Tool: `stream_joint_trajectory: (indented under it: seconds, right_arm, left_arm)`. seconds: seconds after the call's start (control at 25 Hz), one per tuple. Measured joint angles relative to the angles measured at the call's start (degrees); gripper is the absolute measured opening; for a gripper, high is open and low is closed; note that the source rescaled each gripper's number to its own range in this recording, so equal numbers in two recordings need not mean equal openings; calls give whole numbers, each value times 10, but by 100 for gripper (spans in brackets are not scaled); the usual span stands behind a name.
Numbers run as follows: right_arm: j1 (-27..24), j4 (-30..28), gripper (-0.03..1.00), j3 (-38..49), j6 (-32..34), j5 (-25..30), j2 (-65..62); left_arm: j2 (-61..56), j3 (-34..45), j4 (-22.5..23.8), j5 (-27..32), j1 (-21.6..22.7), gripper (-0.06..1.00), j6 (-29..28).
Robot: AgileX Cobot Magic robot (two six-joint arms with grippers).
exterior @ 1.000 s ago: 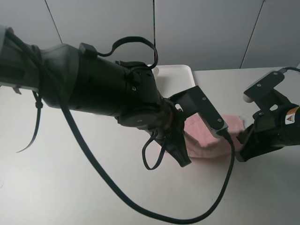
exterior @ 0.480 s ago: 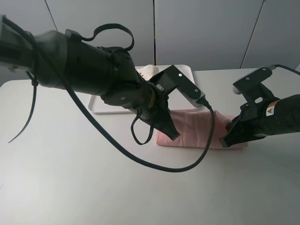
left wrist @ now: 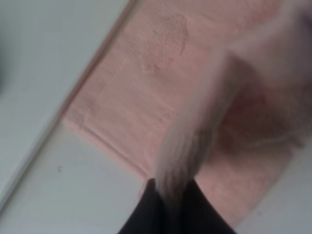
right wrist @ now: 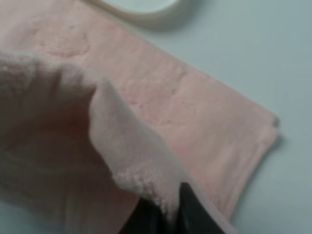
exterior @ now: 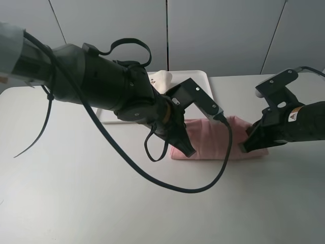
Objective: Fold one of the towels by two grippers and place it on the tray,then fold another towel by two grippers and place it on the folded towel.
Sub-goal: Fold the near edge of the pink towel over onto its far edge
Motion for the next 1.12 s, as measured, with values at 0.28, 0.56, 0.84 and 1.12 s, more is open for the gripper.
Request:
stream_joint_trajectory:
  seconds: [0.28,0.56,0.84,1.12]
  right_arm:
    - [-38,41,0,0,-2,-1,0]
    - [-39,42,0,-1,-2,-7,0]
    - [-39,42,14,-3,-2,-39,0]
    - [-40,82,97,-6,-2,-72,1]
  left_arm:
    - [0,0,8,-26,1,2,0]
    - [0,0,10,-42,30,2,-5]
    - [0,0,12,-50,39,3,-10]
    - [0,0,21,-34,40,87,-26]
